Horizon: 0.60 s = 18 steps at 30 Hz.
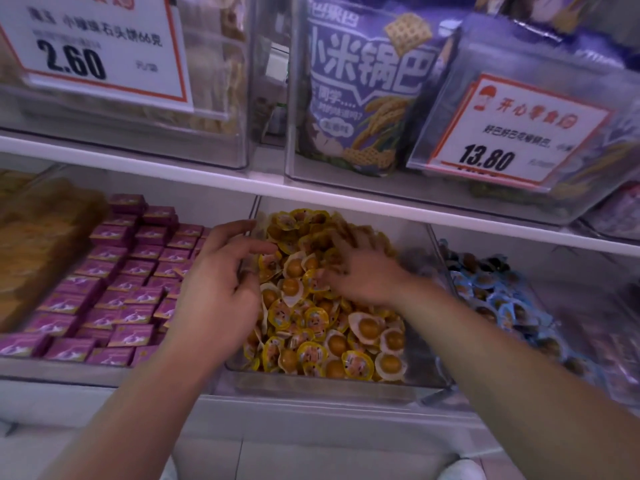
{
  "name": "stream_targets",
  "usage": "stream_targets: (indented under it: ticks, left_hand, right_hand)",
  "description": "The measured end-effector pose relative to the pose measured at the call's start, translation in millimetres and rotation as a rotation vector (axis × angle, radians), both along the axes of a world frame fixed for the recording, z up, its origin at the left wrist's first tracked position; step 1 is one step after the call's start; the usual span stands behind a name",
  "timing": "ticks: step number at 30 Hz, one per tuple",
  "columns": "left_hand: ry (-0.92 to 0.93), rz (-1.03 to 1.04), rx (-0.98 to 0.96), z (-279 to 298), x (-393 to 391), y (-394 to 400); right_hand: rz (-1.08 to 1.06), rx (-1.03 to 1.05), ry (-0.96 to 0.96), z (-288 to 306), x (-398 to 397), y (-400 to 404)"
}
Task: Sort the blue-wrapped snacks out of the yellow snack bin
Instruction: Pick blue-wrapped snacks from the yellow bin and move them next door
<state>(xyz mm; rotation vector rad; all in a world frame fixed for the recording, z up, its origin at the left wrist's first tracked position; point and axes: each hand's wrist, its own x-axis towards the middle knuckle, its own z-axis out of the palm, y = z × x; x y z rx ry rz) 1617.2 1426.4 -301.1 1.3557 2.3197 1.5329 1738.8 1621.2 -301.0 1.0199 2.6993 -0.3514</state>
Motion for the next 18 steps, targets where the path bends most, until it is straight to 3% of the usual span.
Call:
stream_targets:
  ticks: [3,6,8,13,15,18]
  left_hand:
    - [0.006,-0.001,0.004,0,0,0]
    - [0.022,-0.004,-0.006,0,-2,0]
    - [0.028,-0.004,-0.017,-1,-2,-1]
    - [0.021,-0.017,-0.038,-3,-3,-3]
    - [0.028,-0.016,-0.033,-3,-3,-2]
    - [0.059,-0.021,-0.012,-3,-4,-1]
  right_hand:
    - [0.177,-0.021,0.05,-5,15,-31]
    - [0.369,-0.194,0.098,9,40,-53]
    - [0.352,-0.252,0.098,21,46,-52]
    - [0.117,0.155,0.405,28,4,-15]
    - [0.08,0.212,0.315,13,-23,-16]
    - [0.209,0.131,0.153,-31,-42,-40]
